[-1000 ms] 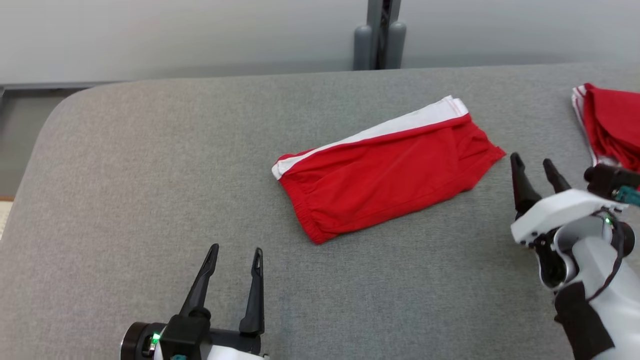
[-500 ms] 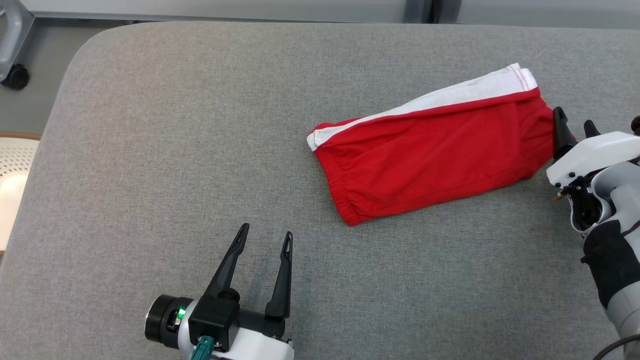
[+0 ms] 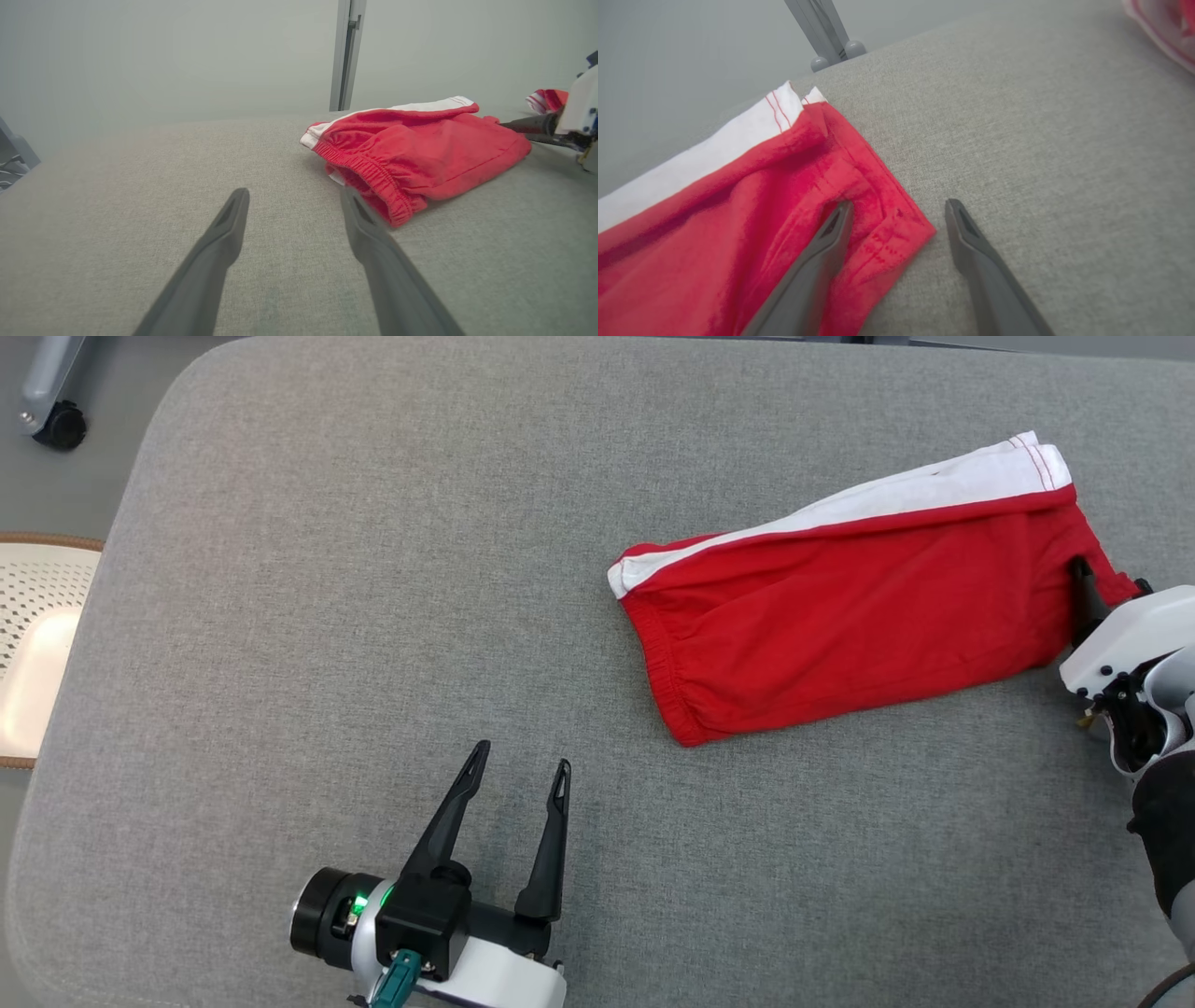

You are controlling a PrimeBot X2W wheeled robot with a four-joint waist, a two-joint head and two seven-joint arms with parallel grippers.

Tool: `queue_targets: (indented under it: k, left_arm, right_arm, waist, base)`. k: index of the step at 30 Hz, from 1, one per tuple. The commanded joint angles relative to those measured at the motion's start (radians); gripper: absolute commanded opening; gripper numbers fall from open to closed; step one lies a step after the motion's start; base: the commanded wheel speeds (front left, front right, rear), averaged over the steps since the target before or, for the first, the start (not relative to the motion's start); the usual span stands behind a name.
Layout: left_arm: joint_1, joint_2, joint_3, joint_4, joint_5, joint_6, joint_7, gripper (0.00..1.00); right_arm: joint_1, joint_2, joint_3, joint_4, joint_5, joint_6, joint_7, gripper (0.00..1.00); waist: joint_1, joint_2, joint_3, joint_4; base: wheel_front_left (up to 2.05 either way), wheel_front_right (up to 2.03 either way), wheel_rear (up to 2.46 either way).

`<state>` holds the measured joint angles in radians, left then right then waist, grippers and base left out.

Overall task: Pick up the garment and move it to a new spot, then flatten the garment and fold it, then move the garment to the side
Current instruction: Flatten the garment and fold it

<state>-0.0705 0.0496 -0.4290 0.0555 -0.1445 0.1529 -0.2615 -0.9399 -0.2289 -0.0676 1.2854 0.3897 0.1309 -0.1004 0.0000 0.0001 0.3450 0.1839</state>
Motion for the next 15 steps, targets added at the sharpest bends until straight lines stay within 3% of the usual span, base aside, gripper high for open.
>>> queue_targets:
  k: [1,2,3,4,6,15]
  left_arm:
    - [-0.019,0.003,0.002,0.002,-0.001,0.000,-0.004,1.00]
    - [-0.021,0.003,0.002,0.003,0.000,-0.001,-0.004,1.00]
    - [-0.022,0.003,0.002,0.004,0.001,-0.001,-0.004,1.00]
    - [-0.022,0.003,0.003,0.004,0.002,-0.002,-0.004,1.00]
    - [-0.022,0.003,0.005,0.006,0.004,-0.005,-0.004,1.00]
    - [-0.018,0.003,0.027,0.003,0.018,-0.015,-0.004,1.00]
  right_arm:
    - [0.018,0.005,-0.008,0.008,-0.014,0.000,0.015,1.00]
    - [0.022,0.009,-0.019,0.009,-0.024,0.000,0.019,1.00]
    - [0.024,0.013,-0.032,0.010,-0.036,0.000,0.022,0.79]
    - [0.027,0.019,-0.040,0.010,-0.050,0.000,0.028,0.47]
    - [0.030,0.030,-0.058,0.011,-0.070,0.000,0.032,0.00]
    - [0.022,0.068,-0.102,0.007,-0.109,0.000,-0.054,0.00]
  waist:
    - [0.0000,-0.0001,0.002,0.003]
    - [0.0000,-0.0001,0.002,0.004]
    - [0.0000,-0.0001,0.002,0.005]
    - [0.0000,-0.0001,0.002,0.006]
    - [0.0000,-0.0001,0.001,0.005]
    - [0.0000,-0.0001,-0.016,-0.040]
  base:
    - [0.00,0.00,0.00]
    - [0.00,0.00,0.00]
    - [0.00,0.00,0.00]
    - [0.00,0.00,0.00]
    - [0.00,0.00,0.00]
    - [0.00,0.00,0.00]
